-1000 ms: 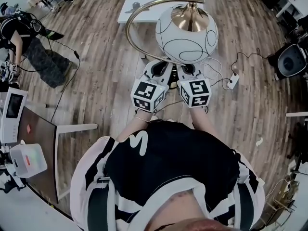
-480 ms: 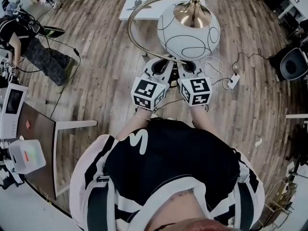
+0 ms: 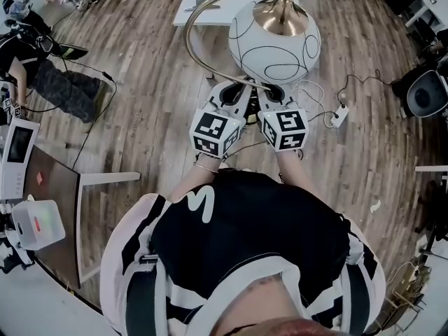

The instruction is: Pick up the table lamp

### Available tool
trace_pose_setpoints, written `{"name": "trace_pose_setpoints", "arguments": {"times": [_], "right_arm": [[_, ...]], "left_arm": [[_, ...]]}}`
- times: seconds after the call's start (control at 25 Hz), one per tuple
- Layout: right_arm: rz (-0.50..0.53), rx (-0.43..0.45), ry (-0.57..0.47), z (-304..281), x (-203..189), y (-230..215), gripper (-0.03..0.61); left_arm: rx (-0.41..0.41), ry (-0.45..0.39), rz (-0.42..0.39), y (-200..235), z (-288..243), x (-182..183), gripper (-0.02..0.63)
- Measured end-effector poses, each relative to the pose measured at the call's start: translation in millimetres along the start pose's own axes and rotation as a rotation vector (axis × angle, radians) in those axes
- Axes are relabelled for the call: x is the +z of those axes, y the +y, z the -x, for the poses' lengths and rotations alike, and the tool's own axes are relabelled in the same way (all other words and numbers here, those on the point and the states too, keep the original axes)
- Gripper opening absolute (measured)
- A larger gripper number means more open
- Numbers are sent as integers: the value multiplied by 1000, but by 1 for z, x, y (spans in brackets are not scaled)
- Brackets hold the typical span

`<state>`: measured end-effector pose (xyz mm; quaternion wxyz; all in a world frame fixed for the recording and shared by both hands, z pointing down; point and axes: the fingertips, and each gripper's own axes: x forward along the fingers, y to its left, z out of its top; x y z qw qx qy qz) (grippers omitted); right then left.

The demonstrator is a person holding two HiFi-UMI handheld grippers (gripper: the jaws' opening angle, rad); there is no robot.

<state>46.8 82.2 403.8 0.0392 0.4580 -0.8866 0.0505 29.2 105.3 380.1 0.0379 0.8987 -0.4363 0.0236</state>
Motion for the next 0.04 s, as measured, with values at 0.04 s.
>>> {"name": "trace_pose_setpoints", "arguments": {"times": [0.04], "right_arm": [[-2, 2, 0, 0, -1, 0, 17]], "left_arm": [[2, 1, 0, 0, 0, -1, 1]]}}
